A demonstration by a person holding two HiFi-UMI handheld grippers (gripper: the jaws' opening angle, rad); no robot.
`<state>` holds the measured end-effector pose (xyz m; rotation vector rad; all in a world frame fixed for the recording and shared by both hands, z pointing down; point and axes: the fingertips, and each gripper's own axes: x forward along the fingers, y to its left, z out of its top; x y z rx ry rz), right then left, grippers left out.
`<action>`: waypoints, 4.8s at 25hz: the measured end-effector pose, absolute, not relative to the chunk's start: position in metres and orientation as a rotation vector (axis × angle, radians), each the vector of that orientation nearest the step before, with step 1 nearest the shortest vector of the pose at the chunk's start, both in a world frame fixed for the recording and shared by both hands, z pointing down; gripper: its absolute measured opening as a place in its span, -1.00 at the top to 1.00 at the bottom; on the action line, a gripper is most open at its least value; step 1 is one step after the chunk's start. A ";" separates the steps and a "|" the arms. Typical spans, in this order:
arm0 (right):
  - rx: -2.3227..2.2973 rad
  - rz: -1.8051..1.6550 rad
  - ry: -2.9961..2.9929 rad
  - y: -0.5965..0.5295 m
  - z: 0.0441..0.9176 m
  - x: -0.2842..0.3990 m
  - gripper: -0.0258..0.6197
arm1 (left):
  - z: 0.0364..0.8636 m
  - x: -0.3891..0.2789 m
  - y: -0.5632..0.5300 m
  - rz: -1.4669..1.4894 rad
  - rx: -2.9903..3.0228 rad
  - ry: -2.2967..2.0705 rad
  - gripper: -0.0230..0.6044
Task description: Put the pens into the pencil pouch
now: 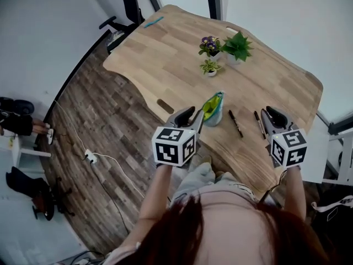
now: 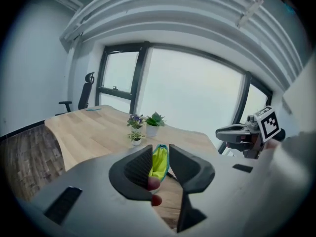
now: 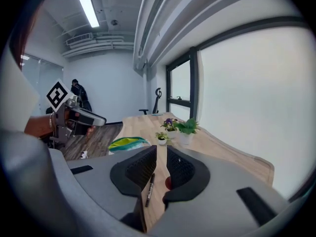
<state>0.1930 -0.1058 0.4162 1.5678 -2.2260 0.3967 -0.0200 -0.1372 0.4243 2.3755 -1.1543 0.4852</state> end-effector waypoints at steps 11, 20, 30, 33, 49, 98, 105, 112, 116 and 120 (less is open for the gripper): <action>1.477 0.554 -2.053 -0.127 0.495 0.211 0.69 | 0.474 -0.003 -0.170 0.654 2.305 -0.923 0.58; 1.348 0.763 -1.888 -0.133 0.588 0.230 0.67 | 0.507 0.000 -0.178 0.753 2.230 -0.865 0.56; 1.270 0.889 -1.746 -0.146 0.648 0.243 0.65 | 0.524 0.000 -0.180 0.781 2.186 -0.857 0.68; 1.252 0.919 -1.719 -0.145 0.658 0.244 0.64 | 0.523 0.001 -0.180 0.758 2.176 -0.858 0.76; 1.304 0.906 -1.697 -0.146 0.662 0.245 0.76 | 0.518 0.005 -0.171 0.621 2.129 -0.844 0.87; 1.852 0.828 -2.606 -0.202 0.398 0.162 0.76 | 0.513 0.016 -0.158 0.467 2.106 -0.816 0.89; 1.861 0.817 -2.760 -0.202 0.374 0.150 0.76 | 0.512 0.018 -0.158 0.456 2.105 -0.808 0.89; 1.855 0.803 -2.865 -0.200 0.362 0.139 0.76 | 0.508 0.020 -0.157 0.441 2.103 -0.806 0.89; 1.831 0.824 -2.910 -0.202 0.363 0.130 0.76 | 0.509 0.021 -0.156 0.437 2.101 -0.805 0.88; 1.804 0.839 -2.943 -0.204 0.366 0.119 0.76 | 0.508 0.023 -0.154 0.422 2.093 -0.791 0.89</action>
